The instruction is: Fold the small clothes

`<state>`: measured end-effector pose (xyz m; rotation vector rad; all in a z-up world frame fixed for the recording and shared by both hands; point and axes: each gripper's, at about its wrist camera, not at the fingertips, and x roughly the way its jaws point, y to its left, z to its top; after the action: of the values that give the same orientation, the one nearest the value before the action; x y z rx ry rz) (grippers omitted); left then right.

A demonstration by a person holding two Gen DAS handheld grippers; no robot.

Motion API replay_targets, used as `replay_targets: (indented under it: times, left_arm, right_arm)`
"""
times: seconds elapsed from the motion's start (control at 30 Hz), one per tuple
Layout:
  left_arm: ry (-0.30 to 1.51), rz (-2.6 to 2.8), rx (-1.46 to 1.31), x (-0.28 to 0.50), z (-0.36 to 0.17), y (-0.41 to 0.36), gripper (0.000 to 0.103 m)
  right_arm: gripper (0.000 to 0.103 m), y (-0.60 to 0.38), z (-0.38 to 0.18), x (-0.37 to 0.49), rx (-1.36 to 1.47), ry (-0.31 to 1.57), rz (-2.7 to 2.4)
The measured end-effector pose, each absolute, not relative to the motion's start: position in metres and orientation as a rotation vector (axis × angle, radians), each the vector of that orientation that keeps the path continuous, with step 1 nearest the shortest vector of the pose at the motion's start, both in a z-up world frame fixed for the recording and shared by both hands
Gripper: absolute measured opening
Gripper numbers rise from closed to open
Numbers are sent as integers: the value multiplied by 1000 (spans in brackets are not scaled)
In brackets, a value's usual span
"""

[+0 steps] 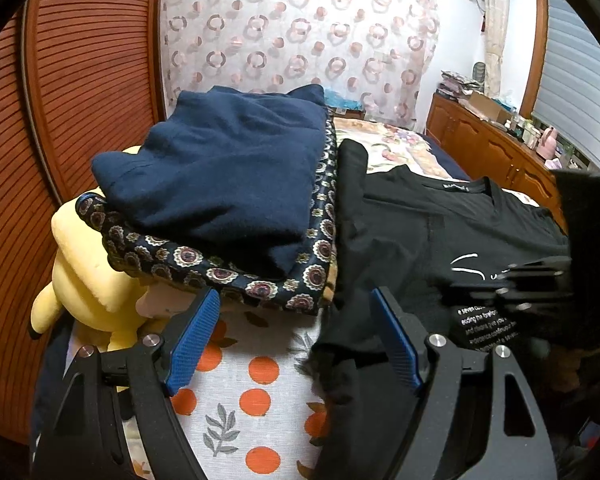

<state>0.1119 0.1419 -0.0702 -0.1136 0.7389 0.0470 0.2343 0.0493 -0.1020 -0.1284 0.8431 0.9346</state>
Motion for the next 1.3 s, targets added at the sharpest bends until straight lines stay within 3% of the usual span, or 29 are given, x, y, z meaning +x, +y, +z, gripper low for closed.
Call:
replay_targets:
  times: [0.37, 0.5, 0.6, 0.83, 1.1, 1.17, 1.23, 1.3]
  left_arm:
    - [795, 22, -64, 123, -82, 127, 78]
    - [822, 20, -53, 126, -89, 123, 78]
    - [839, 16, -45, 130, -95, 120, 78]
    - [896, 31, -45, 136, -110, 118, 78]
    - [911, 31, -55, 138, -119, 117, 82]
    - [910, 39, -62, 138, -120, 118, 86]
    - [916, 48, -71, 139, -121, 119, 89]
    - [916, 48, -69, 139, -122, 119, 90]
  right_arm:
    - [1, 17, -94, 224, -122, 824, 924]
    - [38, 15, -86, 242, -157, 791, 857]
    - [43, 13, -85, 262, -169, 778, 814]
    - [43, 12, -95, 326, -162, 817, 718]
    - [43, 30, -106, 336, -177, 844, 773]
    - [36, 30, -107, 336, -198, 829, 776]
    - [17, 28, -108, 337, -200, 827, 782]
    - [8, 24, -108, 336, -200, 827, 792]
